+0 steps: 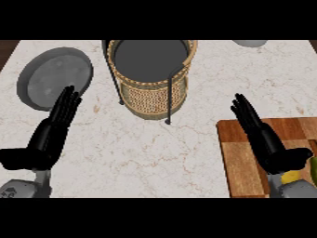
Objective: Pick the lemon from the cutting board and place it in the tiered basket
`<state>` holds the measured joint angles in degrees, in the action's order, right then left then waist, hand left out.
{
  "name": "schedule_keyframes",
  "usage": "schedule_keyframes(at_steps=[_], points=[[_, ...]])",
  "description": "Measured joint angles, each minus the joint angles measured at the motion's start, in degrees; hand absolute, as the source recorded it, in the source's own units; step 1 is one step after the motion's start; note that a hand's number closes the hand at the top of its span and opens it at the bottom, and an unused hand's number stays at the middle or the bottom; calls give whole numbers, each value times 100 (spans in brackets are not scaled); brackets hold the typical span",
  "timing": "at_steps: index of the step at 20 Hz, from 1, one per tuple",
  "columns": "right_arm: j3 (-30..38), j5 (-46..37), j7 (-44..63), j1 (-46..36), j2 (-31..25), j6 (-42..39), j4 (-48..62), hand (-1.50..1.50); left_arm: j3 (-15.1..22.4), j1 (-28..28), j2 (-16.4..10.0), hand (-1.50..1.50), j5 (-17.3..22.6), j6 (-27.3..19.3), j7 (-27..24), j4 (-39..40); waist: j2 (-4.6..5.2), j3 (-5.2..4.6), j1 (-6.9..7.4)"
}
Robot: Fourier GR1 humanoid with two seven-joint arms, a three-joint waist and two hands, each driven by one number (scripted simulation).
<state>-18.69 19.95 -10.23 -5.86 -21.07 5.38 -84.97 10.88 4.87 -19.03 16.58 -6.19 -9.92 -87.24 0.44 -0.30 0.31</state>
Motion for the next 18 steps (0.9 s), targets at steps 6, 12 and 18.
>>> schedule_keyframes(at_steps=[6, 12, 18], points=[[1066, 287, -439, -342, -1085, -734, -323, 150, -42, -535, 31, 0, -353, -544, 301, 471, -41, 32, -67], [2624, 821, -333, -86, -1455, -121, 656, -150, 73, -849, 263, 0, -584, -1026, 603, 810, -24, 40, -196], [3438, 1471, -635, 560, -1862, -1288, 799, -150, 180, -823, 446, 0, -832, -1234, 758, 833, -64, 52, -127]])
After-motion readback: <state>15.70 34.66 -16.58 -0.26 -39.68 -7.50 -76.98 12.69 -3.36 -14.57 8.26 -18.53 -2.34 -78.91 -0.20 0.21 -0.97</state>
